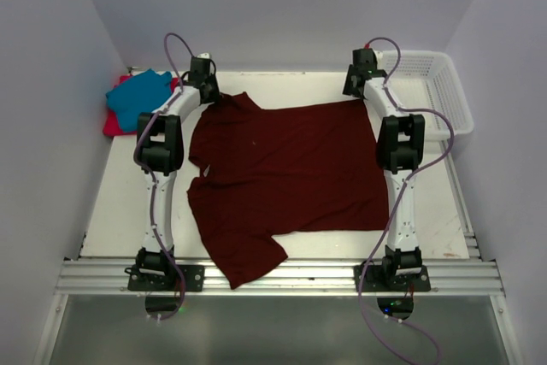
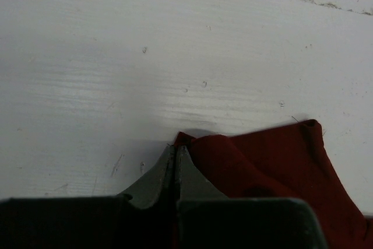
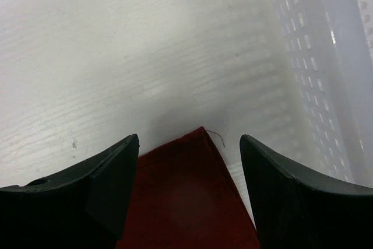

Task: Fold and stack the t-shirts
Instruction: Grap the side of the flattened tshirt furthest away from the robot with both arms, then fold the flattened tshirt in 1/3 of the way

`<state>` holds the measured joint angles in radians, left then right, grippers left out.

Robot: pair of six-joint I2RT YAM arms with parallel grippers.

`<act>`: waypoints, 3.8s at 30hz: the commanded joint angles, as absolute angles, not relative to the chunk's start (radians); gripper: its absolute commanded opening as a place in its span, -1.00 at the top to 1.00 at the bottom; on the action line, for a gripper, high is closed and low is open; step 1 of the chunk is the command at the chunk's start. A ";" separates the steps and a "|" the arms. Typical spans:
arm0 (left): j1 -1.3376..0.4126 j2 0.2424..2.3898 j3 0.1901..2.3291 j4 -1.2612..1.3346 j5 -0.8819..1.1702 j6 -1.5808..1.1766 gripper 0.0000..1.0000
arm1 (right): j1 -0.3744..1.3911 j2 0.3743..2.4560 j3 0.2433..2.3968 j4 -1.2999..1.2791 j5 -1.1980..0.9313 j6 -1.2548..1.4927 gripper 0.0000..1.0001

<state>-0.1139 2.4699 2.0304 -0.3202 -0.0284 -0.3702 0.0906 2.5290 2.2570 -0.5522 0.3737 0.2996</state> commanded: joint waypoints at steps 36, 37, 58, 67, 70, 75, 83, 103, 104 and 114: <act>-0.120 2.441 2.025 -0.322 -0.005 -0.364 1.00 | 0.049 2.579 2.250 -0.654 0.359 0.374 1.00; -0.120 2.436 2.025 -0.322 -0.005 -0.362 1.00 | 0.049 2.568 2.244 -0.641 0.350 0.371 1.00; -0.103 2.229 2.030 -0.262 -0.005 -0.334 1.00 | 0.063 2.312 2.157 -0.523 0.301 0.331 1.00; -0.104 2.131 1.993 -0.317 -0.006 -0.334 1.00 | 0.069 2.166 2.033 -0.505 0.304 0.325 1.00; -0.107 2.099 1.974 -0.376 -0.006 -0.327 1.00 | 0.071 2.134 1.982 -0.506 0.304 0.334 1.00; -0.112 1.969 1.812 -0.397 -0.014 -0.333 1.00 | 0.071 2.085 1.887 -0.525 0.304 0.354 1.00; -0.121 1.749 1.559 -0.426 -0.025 -0.347 1.00 | 0.072 1.971 1.697 -0.526 0.310 0.390 1.00; -0.153 1.431 1.098 -0.463 -0.025 -0.388 1.00 | 0.074 1.810 1.453 -0.565 0.344 0.417 1.00; -0.153 1.421 1.080 -0.462 -0.026 -0.388 1.00 | 0.075 1.812 1.450 -0.563 0.344 0.417 1.00; -0.158 1.361 1.040 -0.472 -0.012 -0.391 1.00 | 0.089 1.830 1.433 -0.569 0.380 0.416 1.00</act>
